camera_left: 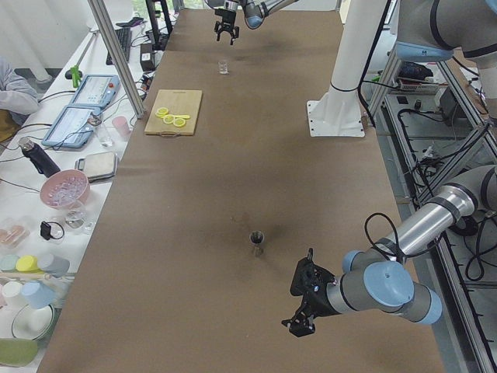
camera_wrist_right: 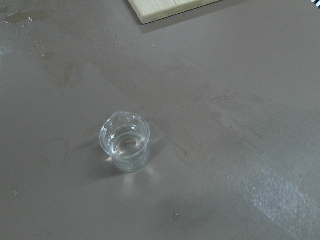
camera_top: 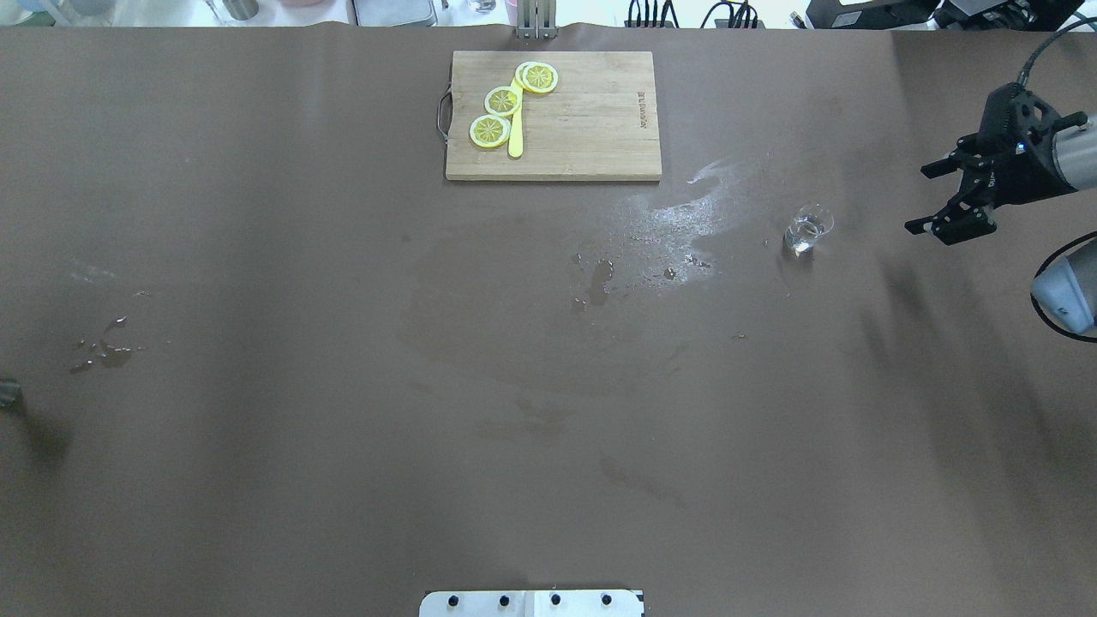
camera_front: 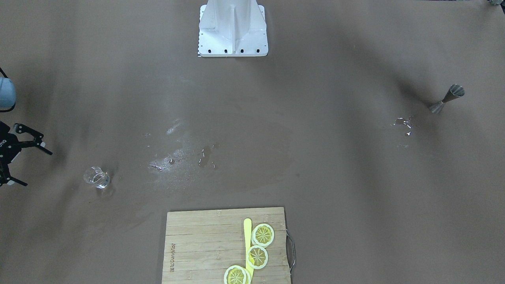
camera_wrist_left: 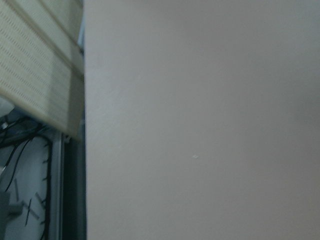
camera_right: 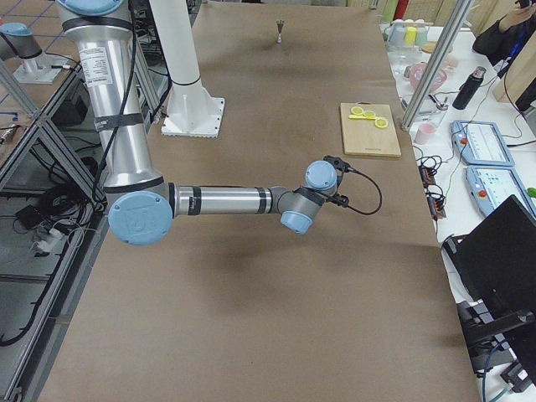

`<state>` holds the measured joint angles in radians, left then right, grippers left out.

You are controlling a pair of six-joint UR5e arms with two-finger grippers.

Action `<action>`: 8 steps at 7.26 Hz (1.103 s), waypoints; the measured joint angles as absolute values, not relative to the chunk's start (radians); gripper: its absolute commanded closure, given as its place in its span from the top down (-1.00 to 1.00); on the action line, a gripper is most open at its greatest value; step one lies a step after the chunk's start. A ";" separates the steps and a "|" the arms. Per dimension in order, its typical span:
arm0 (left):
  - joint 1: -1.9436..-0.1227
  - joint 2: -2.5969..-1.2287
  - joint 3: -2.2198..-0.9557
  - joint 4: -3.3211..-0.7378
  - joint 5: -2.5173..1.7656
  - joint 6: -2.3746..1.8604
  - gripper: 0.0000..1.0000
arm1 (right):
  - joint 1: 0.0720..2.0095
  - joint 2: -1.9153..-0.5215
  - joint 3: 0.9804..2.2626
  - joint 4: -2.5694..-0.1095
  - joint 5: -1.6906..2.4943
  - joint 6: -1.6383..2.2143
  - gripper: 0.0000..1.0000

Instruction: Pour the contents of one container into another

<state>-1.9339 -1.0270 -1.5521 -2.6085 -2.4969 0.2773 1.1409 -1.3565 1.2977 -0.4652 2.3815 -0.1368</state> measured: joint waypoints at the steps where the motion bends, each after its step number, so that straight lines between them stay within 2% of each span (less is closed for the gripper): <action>1: -1.933 -1.027 -1.547 -2.640 -2.540 0.278 0.98 | 1.131 -1.321 1.247 -0.419 2.377 -0.150 1.00; 4: -1.867 -1.035 -1.546 -2.682 -2.517 0.213 0.98 | 1.091 -1.284 1.197 -0.314 2.385 -0.151 1.00; 6: -1.740 -1.071 -1.546 -2.766 -2.396 -0.095 0.98 | 1.059 -1.281 1.193 -0.290 2.382 -0.155 0.99; 8: -1.549 -1.088 -1.546 -2.964 -2.239 -0.438 0.98 | 1.034 -1.279 1.187 -0.288 2.367 -0.156 0.99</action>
<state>-1.5495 -1.0876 -1.5465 -2.9643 -2.2386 -0.4385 1.0345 -1.2792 1.1868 -0.2879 2.3674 -0.1557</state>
